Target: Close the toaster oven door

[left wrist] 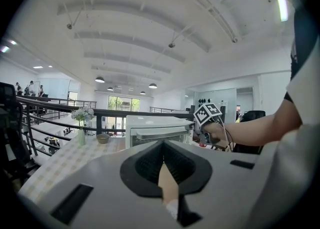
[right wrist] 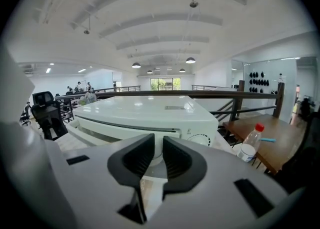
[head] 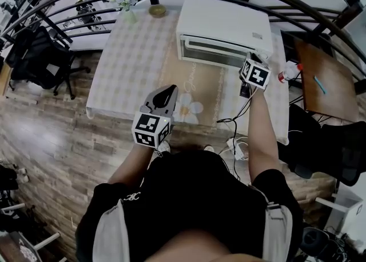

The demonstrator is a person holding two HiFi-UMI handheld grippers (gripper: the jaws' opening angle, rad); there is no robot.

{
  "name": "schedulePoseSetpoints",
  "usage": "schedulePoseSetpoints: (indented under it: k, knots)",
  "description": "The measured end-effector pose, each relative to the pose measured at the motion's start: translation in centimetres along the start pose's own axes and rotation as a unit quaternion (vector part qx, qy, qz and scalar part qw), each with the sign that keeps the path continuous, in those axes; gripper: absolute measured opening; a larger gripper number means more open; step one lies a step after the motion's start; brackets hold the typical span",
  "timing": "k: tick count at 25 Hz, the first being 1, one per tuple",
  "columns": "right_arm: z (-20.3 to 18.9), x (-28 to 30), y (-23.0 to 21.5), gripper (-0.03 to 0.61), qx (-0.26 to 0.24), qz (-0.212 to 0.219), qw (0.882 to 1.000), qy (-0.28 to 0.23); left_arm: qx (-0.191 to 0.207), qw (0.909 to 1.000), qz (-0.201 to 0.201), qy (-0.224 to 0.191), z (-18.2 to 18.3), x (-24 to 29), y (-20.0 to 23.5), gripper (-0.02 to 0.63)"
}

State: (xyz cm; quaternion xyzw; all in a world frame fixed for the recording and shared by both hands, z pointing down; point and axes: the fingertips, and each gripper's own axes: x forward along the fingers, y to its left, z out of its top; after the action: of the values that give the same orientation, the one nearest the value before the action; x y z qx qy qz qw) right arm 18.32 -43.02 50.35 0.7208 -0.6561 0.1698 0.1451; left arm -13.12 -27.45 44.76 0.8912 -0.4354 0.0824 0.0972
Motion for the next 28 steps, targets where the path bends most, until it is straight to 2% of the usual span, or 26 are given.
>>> schedulePoseSetpoints:
  k: [7,11,13,17,20,24,28]
  knots:
    - [0.3,0.5,-0.2,0.051,0.020,0.008,1.000,0.006,-0.005,1.0000,0.005,0.000,-0.2,-0.8,0.0,0.015]
    - [0.4,0.7,-0.3,0.052,0.053,0.013,0.998,-0.017,-0.004,0.9999,0.005,-0.011,0.2,-1.2,-0.1,0.015]
    - [0.4,0.5,-0.4,0.051,0.052,0.011,0.998,-0.033,-0.004,0.9999,0.004,-0.014,0.4,-1.4,-0.2,0.015]
    - [1.5,-1.5,-0.9,0.032,0.019,-0.017,0.995,-0.095,-0.004,0.9998,0.008,-0.019,0.6,-1.7,-0.2,0.015]
    - [3.4,-4.5,0.1,0.031,0.021,-0.003,0.989,-0.149,-0.004,0.9998,0.013,-0.017,0.6,-1.9,0.1,0.015]
    - [6.1,-10.3,2.4,-0.006,0.003,0.023,0.975,-0.222,0.000,0.9997,0.015,-0.019,1.2,-1.6,0.2,0.015]
    - [6.6,-14.9,4.7,-0.008,-0.015,0.048,0.964,-0.260,0.003,0.9995,0.015,-0.029,2.1,-1.0,0.3,0.015]
